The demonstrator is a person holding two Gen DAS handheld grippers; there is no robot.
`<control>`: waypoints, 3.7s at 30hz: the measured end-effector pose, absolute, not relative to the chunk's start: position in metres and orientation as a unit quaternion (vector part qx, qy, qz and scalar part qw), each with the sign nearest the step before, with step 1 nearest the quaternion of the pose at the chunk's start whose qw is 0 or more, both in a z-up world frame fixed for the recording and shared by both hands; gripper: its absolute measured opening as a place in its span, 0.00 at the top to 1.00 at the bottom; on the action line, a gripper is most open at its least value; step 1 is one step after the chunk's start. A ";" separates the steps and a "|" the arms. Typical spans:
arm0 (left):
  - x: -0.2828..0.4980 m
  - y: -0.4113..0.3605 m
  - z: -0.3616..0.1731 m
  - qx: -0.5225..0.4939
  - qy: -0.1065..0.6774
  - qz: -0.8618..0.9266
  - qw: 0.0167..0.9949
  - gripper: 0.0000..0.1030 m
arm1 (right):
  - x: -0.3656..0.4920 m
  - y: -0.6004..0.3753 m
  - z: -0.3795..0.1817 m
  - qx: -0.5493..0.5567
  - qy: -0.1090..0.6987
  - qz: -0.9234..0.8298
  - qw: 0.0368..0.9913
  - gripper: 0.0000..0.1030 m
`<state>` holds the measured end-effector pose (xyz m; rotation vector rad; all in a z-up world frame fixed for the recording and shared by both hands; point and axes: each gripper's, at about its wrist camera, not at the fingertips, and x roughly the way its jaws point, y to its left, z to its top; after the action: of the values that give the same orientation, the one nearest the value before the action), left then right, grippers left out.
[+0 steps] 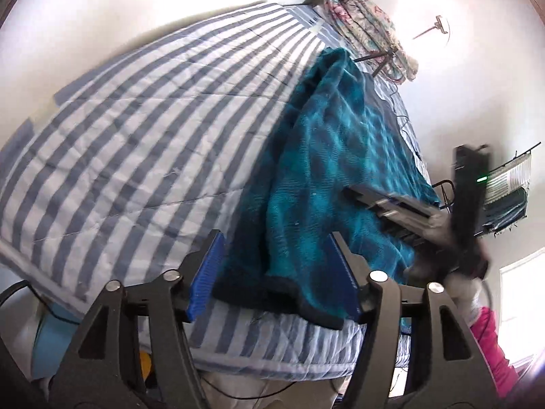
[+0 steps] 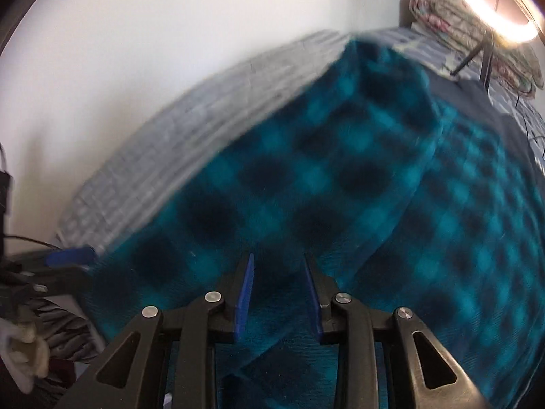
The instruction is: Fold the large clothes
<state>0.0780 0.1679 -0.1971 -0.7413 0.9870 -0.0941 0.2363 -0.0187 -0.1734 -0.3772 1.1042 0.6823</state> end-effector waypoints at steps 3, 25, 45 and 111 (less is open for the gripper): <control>0.088 0.159 -0.207 -0.332 0.480 -0.044 0.811 0.36 | 0.228 -0.012 -0.184 -0.221 0.505 0.319 0.771 0.73; 0.081 0.158 -0.209 -0.328 0.471 -0.042 0.818 0.95 | 0.450 0.035 -0.151 -0.103 0.441 0.209 0.866 0.77; 0.087 0.112 -0.182 -0.271 0.448 -0.061 0.850 0.95 | 0.393 0.059 -0.157 -0.080 0.588 0.244 0.767 0.40; 0.121 0.008 -0.139 -0.159 0.447 -0.154 0.867 0.94 | 0.373 -0.194 -0.078 0.064 0.443 0.236 0.862 0.46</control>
<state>0.1208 0.0081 -0.1390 -0.3326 0.9356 -0.3225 0.3734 -0.1942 -0.0779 0.1336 0.9297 0.4952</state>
